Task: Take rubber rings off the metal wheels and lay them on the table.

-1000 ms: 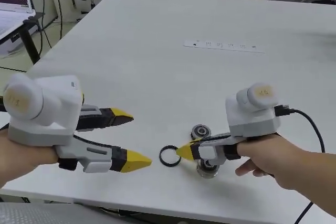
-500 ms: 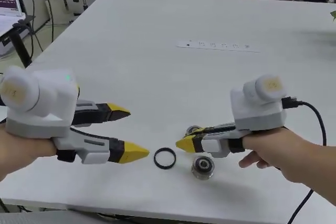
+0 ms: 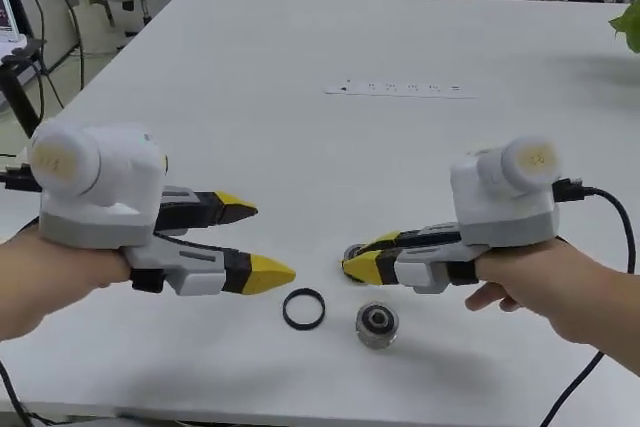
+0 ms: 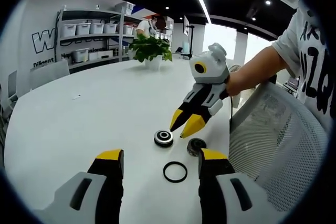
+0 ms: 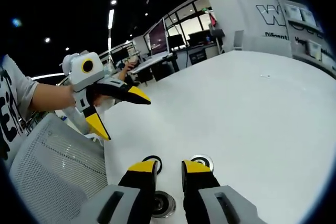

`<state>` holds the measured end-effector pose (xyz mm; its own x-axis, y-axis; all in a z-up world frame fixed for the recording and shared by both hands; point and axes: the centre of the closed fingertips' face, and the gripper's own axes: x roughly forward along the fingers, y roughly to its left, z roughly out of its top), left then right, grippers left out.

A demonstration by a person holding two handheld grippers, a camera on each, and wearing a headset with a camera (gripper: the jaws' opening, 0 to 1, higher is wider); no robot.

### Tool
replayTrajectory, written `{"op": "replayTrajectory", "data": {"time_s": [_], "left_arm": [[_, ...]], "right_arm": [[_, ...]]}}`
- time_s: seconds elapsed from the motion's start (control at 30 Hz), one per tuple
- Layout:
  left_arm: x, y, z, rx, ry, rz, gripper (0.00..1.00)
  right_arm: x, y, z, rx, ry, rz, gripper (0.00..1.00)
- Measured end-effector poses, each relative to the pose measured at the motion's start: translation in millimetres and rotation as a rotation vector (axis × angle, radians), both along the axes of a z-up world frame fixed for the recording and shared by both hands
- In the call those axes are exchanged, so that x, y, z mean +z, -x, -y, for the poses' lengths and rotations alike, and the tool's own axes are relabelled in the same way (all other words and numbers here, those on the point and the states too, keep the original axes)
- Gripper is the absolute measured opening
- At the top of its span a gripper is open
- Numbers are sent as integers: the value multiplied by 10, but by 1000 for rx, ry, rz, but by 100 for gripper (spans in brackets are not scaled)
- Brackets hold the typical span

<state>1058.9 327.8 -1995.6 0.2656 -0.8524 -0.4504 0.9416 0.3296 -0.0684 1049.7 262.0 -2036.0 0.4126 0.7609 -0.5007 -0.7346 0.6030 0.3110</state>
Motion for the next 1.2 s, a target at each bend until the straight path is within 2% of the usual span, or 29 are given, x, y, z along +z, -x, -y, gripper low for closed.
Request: {"op": "replayTrajectory", "data": {"time_s": [0.33,0.5,0.73,1.0,1.2], "left_arm": [[-47,-82,131,-9,1,-15,54],[-68,-117,212,-18,-6,-15,54],[-102,-181,352,-23,0,-33,52],[-211,-225,498,-46,-21,-44,48],[-292,-239,597,-53,-25,-67,45]], "right_arm": [[-62,-73,218,-27,43,24,18],[-144,-108,312,-25,71,39,20],[-222,-137,412,-20,100,50,23],[-293,-152,440,-14,117,58,24],[-307,-160,423,-6,119,65,24]]}}
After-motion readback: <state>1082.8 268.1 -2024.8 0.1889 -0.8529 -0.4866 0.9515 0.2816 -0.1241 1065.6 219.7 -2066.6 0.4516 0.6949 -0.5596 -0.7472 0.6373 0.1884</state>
